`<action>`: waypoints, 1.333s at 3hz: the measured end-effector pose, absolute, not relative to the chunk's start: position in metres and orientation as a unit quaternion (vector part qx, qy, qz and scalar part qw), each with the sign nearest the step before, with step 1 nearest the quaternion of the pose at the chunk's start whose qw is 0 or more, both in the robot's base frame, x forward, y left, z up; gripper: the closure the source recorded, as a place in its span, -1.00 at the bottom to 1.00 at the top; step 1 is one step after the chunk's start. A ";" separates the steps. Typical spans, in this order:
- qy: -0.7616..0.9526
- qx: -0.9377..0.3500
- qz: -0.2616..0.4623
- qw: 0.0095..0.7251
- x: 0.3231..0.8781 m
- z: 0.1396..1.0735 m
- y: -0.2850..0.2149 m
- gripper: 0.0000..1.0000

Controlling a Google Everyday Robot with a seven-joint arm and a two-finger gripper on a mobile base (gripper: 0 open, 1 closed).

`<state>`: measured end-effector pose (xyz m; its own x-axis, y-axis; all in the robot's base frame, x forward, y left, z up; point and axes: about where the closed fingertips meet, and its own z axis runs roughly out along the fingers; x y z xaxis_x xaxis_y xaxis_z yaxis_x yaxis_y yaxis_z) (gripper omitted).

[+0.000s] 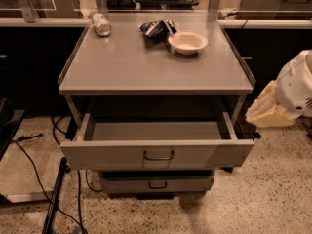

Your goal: Close top drawer

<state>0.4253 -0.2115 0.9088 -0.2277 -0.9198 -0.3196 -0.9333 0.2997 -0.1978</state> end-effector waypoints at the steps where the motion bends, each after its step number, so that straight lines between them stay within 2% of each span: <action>1: 0.784 -0.584 0.057 0.202 0.428 0.860 -0.206 1.00; 2: 0.779 -0.586 0.102 0.201 0.424 0.801 -0.195 1.00; 3: 0.779 -0.586 0.102 0.201 0.424 0.801 -0.195 1.00; 4: 0.773 -0.590 0.108 0.205 0.426 0.764 -0.205 1.00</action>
Offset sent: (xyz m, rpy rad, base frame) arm -0.0062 0.0265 -0.1732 0.2297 0.1455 0.0574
